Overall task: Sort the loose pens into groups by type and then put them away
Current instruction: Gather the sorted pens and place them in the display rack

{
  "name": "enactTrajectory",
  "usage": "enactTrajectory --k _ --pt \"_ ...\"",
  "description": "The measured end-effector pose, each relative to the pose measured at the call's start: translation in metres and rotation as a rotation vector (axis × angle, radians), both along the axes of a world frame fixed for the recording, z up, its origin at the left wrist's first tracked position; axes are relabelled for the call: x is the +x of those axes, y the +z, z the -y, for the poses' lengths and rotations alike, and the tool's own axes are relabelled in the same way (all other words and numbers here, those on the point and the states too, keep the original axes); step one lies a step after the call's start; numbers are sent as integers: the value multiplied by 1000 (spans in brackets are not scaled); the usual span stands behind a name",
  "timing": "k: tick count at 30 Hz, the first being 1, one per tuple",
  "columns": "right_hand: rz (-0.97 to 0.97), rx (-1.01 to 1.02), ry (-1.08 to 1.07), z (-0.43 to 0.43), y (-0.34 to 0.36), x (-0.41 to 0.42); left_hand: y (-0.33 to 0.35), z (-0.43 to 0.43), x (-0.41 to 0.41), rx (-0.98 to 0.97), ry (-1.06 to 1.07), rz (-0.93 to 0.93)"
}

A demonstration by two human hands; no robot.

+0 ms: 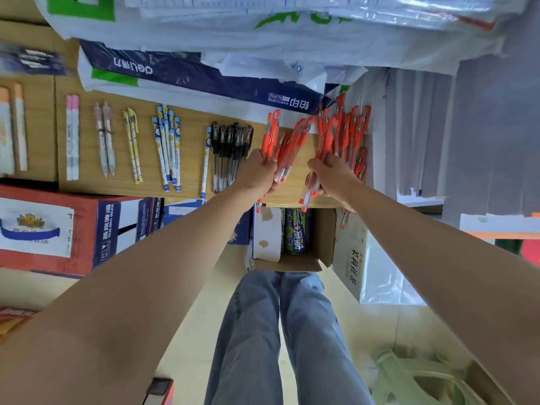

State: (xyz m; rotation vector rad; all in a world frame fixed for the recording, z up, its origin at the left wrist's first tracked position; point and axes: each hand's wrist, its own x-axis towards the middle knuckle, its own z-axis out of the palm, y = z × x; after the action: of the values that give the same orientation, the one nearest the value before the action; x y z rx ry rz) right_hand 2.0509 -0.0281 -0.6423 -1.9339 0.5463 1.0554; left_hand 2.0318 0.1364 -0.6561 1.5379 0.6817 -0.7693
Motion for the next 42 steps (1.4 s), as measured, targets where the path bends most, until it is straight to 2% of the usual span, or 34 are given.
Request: enactTrajectory --k 6,10,15,20,28,32,37,42 --pt "54 171 -20 15 92 5 94 14 17 -25 -184 104" --pt "168 277 -40 27 166 11 171 26 33 -28 -279 201" --pt "324 310 -176 58 248 16 252 52 48 -15 -334 275" --pt "490 328 -296 117 301 16 305 105 60 -55 -416 349" --pt "691 145 -612 253 337 21 341 225 69 -102 -526 414" --pt "793 -23 -643 320 349 35 352 284 79 -61 -586 416" --pt "808 -44 -671 383 356 69 356 346 98 -34 -546 385" --pt "781 -83 -666 404 342 100 352 371 110 -7 -486 356"
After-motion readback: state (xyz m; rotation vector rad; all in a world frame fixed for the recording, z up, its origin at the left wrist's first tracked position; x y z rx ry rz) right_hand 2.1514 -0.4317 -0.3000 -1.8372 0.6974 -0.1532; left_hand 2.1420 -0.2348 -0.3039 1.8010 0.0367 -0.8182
